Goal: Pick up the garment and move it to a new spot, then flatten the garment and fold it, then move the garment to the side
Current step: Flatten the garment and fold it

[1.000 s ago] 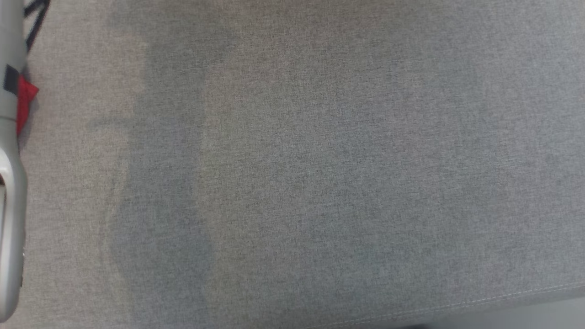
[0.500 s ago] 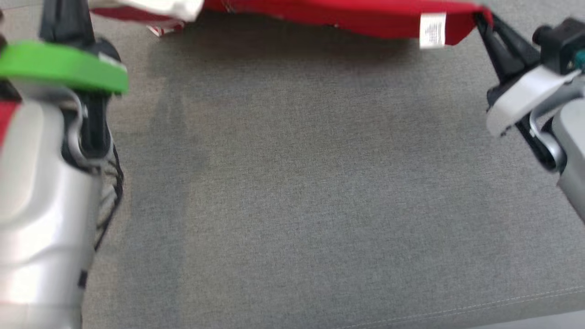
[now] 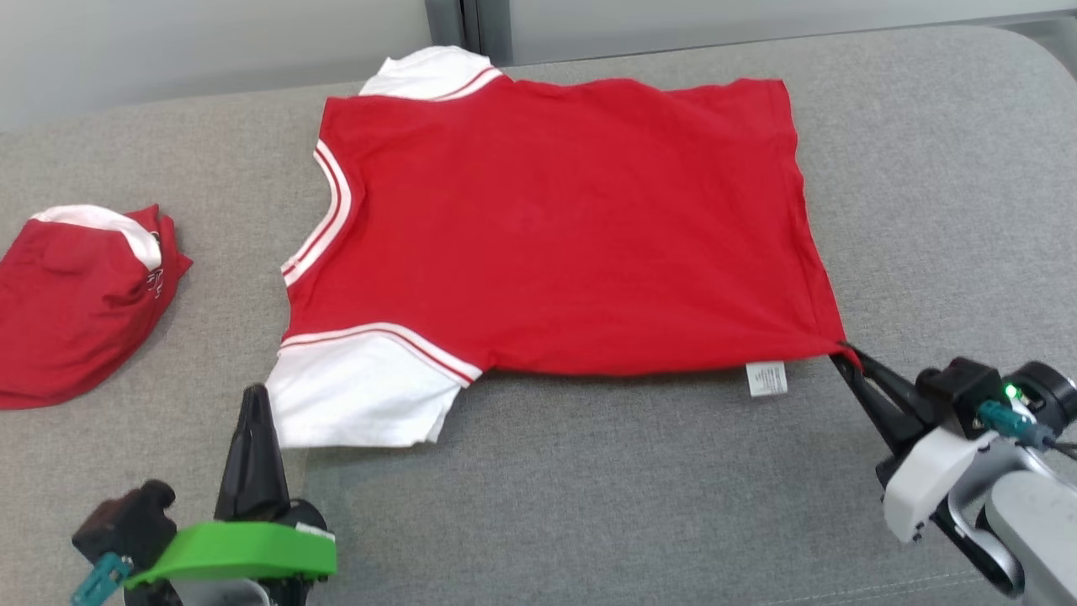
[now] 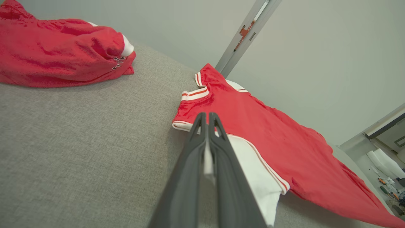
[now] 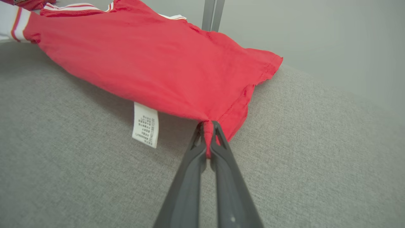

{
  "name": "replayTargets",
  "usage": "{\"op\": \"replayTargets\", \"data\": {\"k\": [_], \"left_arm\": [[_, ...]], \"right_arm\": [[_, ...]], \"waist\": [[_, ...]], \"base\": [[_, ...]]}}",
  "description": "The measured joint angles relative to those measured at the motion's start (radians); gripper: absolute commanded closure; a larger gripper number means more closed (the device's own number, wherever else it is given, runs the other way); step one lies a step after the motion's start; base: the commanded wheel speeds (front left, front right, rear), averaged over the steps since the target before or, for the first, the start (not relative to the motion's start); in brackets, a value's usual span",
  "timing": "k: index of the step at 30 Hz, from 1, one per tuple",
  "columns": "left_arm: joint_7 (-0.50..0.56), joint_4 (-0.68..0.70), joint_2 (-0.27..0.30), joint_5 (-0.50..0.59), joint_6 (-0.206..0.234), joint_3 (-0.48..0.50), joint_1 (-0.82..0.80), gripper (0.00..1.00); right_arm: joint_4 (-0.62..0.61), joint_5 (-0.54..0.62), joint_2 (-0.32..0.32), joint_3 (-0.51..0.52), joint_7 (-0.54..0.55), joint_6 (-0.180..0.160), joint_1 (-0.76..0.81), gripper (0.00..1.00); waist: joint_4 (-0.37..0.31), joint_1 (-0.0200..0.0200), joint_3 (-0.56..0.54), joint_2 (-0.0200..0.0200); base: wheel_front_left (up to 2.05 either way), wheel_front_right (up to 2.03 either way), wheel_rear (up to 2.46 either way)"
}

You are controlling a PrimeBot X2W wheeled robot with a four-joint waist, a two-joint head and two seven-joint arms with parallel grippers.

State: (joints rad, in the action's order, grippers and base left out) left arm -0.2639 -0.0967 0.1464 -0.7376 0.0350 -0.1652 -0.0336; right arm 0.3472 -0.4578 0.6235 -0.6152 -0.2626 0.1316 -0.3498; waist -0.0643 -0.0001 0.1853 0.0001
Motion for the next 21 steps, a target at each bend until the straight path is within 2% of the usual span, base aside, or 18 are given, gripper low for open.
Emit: {"op": "replayTargets", "data": {"k": [9,16,21], "left_arm": [[0.0,0.031,-0.046,0.008,-0.009,0.003,0.168,1.0],[0.008,0.062,-0.042,0.013,-0.002,-0.008,0.228,1.0],[0.027,0.071,-0.024,0.033,-0.002,-0.022,0.222,1.0]], "right_arm": [[-0.023,0.003,0.009,0.053,0.0,0.0,0.204,1.0],[-0.066,-0.002,0.02,0.084,0.0,0.0,0.316,1.0],[-0.07,-0.007,0.016,0.078,0.003,0.0,0.312,1.0]], "waist": [[0.01,0.0,-0.065,0.0],[0.013,0.0,-0.091,0.0],[0.005,0.0,-0.092,0.0]], "base": [[0.0,0.0,0.0],[0.0,0.0,0.0],[0.0,0.0,0.0]]}}
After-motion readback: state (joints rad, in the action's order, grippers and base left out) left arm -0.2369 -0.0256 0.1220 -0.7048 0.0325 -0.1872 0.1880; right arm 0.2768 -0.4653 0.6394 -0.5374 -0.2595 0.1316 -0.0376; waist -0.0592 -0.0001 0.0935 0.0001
